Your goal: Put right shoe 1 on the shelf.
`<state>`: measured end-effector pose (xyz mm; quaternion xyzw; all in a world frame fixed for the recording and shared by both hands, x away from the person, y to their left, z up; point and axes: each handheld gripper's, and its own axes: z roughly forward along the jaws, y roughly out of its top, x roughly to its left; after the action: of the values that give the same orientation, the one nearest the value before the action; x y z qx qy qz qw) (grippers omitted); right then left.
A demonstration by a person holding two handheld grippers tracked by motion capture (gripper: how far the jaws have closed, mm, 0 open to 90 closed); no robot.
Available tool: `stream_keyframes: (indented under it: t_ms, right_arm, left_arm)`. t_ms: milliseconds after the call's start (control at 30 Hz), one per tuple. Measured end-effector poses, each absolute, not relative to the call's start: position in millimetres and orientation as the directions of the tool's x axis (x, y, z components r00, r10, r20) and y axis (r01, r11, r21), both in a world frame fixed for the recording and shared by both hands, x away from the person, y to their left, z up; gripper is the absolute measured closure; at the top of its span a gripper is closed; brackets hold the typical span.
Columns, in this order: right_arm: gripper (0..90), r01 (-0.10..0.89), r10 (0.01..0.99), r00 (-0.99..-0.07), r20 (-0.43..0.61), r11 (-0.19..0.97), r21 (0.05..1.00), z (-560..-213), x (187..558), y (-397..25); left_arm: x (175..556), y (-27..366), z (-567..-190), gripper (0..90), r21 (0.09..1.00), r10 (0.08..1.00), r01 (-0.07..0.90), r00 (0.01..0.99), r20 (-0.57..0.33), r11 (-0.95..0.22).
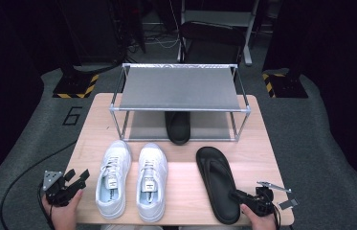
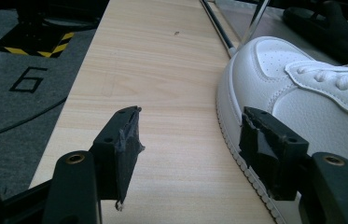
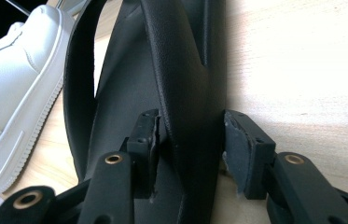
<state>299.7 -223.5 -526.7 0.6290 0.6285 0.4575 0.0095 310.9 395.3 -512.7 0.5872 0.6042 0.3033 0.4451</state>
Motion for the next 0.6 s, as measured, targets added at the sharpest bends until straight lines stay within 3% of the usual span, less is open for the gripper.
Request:
stream_keyframes:
  t_ms: [600]
  right_arm:
    - [64.6, 0.76, 0.758, -0.191, 0.624, -0.288, 0.582, -532.6, 297.4, -219.8]
  left_arm:
    - [312.0, 396.4, -512.0, 38.0, 0.885, 0.979, 0.449, 0.092, -0.18, 0.121]
